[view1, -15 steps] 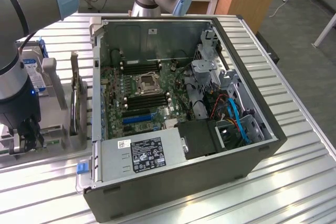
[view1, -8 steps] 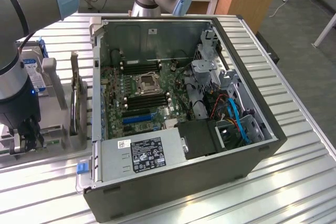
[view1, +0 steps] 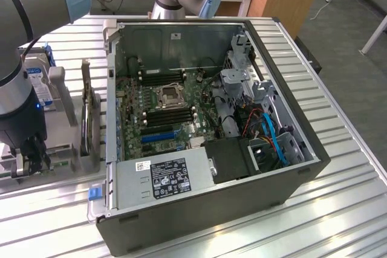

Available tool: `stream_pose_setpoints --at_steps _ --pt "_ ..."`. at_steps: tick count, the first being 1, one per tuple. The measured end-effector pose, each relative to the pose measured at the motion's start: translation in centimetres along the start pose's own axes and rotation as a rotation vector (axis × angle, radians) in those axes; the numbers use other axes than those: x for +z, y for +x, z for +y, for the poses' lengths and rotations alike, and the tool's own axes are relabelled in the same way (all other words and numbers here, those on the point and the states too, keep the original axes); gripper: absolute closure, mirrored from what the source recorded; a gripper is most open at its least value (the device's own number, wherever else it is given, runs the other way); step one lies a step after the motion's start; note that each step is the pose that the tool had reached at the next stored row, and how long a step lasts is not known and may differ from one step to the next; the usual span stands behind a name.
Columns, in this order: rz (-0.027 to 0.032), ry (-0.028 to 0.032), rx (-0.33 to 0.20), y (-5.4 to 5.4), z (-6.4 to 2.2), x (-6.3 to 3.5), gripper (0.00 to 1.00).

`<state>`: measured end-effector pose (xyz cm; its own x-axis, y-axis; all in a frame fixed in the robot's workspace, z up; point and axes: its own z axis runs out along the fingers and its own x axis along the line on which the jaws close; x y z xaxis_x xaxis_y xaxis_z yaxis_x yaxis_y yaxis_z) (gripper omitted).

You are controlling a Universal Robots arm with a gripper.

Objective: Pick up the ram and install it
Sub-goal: 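Pick up the ram and move it above insertion slot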

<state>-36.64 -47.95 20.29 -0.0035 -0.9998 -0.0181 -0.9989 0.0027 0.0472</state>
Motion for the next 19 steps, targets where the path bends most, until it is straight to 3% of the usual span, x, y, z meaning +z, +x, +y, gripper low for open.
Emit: stream_pose_setpoints --at_steps 19 --pt "-0.0006 0.0001 0.0 0.0 0.1 -1.95 0.88"
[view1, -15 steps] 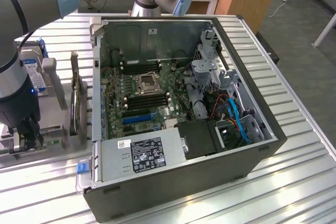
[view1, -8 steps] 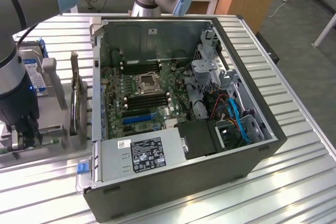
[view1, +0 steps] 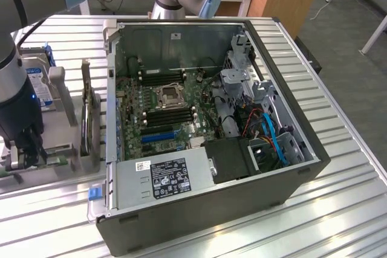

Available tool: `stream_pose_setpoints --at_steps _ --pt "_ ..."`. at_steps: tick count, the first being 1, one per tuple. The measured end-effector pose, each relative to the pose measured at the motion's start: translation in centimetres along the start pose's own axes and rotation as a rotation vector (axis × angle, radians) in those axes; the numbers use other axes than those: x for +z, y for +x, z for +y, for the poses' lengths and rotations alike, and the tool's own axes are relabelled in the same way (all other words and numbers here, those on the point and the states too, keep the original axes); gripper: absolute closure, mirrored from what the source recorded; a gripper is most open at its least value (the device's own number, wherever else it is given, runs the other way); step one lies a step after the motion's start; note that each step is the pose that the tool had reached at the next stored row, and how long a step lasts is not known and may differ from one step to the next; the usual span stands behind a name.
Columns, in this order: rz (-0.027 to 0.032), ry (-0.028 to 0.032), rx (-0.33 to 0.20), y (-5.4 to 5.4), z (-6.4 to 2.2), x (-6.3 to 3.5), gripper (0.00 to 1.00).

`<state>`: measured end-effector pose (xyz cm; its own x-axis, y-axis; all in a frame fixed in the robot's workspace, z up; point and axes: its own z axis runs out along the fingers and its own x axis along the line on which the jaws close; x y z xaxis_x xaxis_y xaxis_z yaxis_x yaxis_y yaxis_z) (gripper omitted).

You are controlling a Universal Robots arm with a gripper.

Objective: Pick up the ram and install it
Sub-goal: 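Pick up the ram and move it above insertion slot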

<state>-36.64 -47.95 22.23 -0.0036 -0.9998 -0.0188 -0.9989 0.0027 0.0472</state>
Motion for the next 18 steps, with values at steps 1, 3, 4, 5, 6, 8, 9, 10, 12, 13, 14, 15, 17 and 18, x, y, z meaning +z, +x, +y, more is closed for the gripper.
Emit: stream_pose_setpoints --at_steps 1,3,4,5,6,8,9,10,12,13,14,15,17,18 --pt "0.0 0.0 0.0 0.0 0.01 -0.13 0.88" --pt "0.0 0.0 0.0 0.0 0.02 -0.43 0.88" --pt "0.0 0.0 0.0 0.0 0.03 -0.59 0.88" --pt "-0.0001 0.0001 0.0 0.0 0.03 -0.75 0.88" --pt "-0.0001 0.0 0.0 0.0 0.04 -0.93 0.88" --pt "-0.0001 0.0001 0.0 0.0 0.06 -1.31 0.88" --pt "-0.0001 0.0 0.0 0.0 0.07 -1.52 0.88" --pt "0.0 0.0 0.0 0.0 0.08 -1.73 0.88" --pt "0.0 -0.0001 0.0 0.0 0.1 -2.17 0.88" --pt "-0.0001 0.0 0.0 0.0 0.11 -2.37 0.88" --pt "0.0 0.0 0.0 0.0 0.12 -2.59 0.88" --pt "-0.0001 0.0 0.0 -0.1 0.13 -2.79 0.88" --pt "0.0 -0.0001 0.0 -0.1 0.15 -3.2 0.88" --pt "0.0 -0.0001 0.0 -0.1 0.16 -3.43 0.88"
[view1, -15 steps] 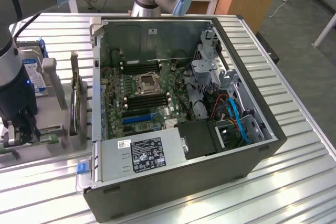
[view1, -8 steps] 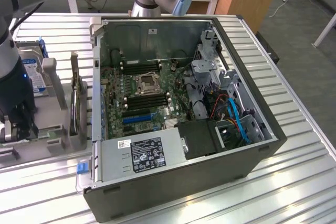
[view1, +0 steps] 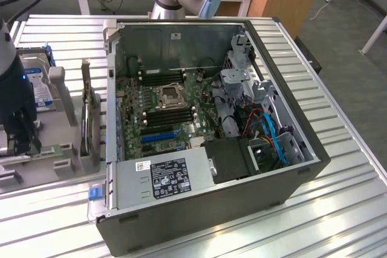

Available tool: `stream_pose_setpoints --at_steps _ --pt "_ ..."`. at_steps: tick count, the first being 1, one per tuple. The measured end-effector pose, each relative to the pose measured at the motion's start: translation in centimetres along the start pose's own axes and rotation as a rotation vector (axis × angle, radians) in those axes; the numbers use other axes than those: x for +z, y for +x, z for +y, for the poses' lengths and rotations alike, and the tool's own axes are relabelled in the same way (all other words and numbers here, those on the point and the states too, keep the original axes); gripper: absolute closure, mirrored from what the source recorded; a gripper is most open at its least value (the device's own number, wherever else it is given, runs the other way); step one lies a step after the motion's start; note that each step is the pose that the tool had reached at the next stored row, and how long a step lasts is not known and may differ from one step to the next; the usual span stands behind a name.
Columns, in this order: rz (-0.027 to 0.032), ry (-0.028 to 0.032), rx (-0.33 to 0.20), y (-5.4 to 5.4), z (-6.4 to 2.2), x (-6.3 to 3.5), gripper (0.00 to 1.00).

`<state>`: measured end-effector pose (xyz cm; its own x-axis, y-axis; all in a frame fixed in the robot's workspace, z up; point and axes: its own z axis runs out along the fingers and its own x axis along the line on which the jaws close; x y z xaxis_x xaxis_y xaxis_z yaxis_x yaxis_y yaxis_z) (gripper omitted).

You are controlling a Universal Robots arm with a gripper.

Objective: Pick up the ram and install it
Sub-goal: 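Pick up the ram and move it above insertion slot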

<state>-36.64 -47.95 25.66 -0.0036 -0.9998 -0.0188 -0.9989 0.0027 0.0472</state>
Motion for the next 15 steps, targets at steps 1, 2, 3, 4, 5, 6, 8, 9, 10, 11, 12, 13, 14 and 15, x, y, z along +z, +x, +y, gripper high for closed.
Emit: stream_pose_setpoints --at_steps 1,2,3,4,5,6,8,9,10,11,12,13,14,15 --pt "-0.0001 0.0001 0.0 0.0 0.01 -0.19 0.88" --pt "-0.0001 0.0001 0.0 0.0 0.02 -0.39 0.88" --pt "0.0 0.0 0.0 0.0 0.03 -0.59 0.88" --pt "0.0 0.0 0.0 0.0 0.04 -0.8 0.88" --pt "0.0 0.0 0.0 0.0 0.05 -1.0 0.88" --pt "0.0 0.0 0.0 0.0 0.06 -1.21 0.88" --pt "-0.0001 0.0 0.0 0.0 0.08 -1.62 0.88" --pt "-0.0001 0.0001 0.0 0.0 0.09 -1.85 0.88" --pt "-0.0001 0.0001 0.0 0.0 0.1 -2.06 0.88" --pt "0.0 0.0 0.0 0.0 0.11 -2.27 0.88" --pt "0.0 0.0 0.0 0.0 0.12 -2.48 0.88" --pt "-0.0001 0.0002 0.0 -0.1 0.13 -2.68 0.88" --pt "0.0 0.0001 0.0 -0.1 0.13 -2.9 0.88" --pt "-0.0001 0.0001 0.0 -0.1 0.15 -3.12 0.88"
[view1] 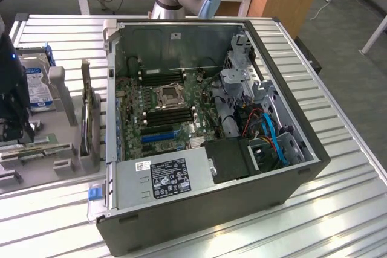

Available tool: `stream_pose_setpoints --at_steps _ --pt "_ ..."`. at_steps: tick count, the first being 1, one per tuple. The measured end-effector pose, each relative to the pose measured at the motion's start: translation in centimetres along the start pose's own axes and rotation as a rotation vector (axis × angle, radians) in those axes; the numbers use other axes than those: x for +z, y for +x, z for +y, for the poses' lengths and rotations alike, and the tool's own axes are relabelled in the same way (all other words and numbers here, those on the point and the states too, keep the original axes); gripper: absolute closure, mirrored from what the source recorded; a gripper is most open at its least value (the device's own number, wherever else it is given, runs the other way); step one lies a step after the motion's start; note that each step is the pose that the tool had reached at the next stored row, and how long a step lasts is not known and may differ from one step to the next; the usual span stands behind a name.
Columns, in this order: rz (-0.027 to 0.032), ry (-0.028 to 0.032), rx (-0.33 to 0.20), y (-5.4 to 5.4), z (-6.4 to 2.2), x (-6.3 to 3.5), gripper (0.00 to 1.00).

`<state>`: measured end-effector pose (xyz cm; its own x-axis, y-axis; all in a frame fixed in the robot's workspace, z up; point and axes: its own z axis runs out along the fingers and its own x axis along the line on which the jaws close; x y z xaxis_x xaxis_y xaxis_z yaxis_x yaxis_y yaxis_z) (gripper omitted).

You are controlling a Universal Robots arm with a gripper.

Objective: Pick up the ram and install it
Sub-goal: 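Pick up the ram and move it above insertion slot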

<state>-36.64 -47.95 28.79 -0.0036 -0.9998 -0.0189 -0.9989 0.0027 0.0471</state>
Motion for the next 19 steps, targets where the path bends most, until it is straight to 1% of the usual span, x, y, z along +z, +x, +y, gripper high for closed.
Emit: stream_pose_setpoints --at_steps 19 --pt "0.0 0.0006 0.0 -0.1 0.18 -3.88 0.88"
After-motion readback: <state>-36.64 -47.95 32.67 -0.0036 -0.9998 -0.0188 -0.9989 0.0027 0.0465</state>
